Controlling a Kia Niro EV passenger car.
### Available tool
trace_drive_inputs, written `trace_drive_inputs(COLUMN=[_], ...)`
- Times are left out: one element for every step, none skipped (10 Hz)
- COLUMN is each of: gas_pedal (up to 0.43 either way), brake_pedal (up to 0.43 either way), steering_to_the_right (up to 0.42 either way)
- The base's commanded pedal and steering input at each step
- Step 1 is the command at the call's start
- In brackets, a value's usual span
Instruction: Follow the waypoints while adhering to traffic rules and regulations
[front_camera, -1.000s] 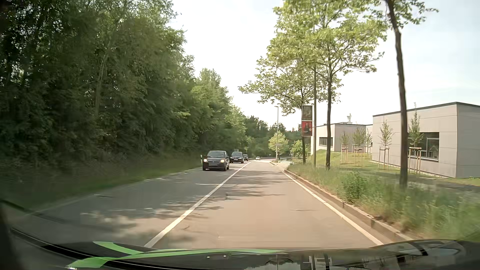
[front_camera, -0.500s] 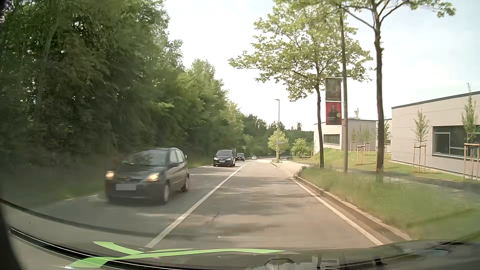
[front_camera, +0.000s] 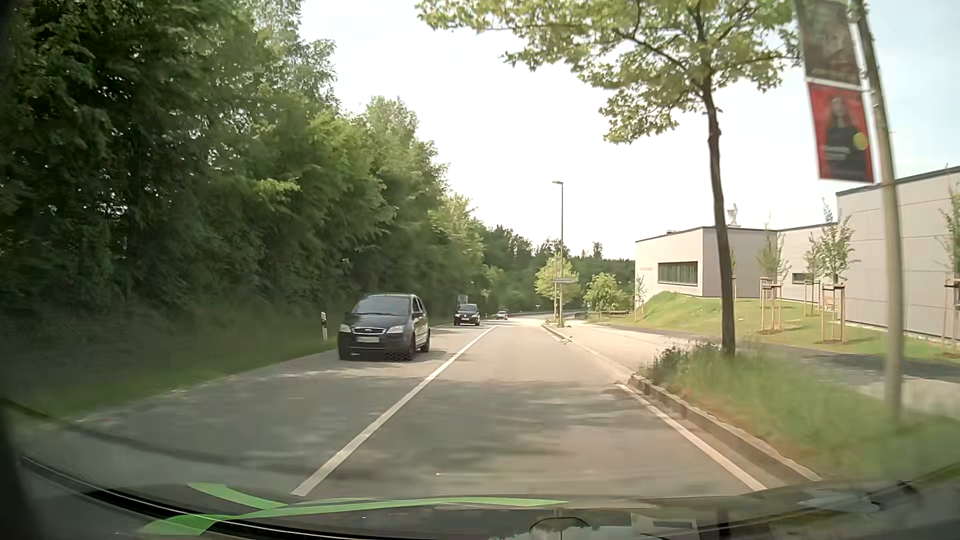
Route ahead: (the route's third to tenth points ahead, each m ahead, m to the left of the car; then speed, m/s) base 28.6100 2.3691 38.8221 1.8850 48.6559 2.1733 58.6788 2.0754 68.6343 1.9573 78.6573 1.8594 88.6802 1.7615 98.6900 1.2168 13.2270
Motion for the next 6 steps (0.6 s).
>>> trace_drive_inputs(gas_pedal=[0.098,0.098,0.098,0.098,0.098,0.098], brake_pedal=[0.0,0.0,0.0,0.0,0.0,0.0], steering_to_the_right=[0.0,0.0,-0.001,-0.004,-0.004,-0.005])
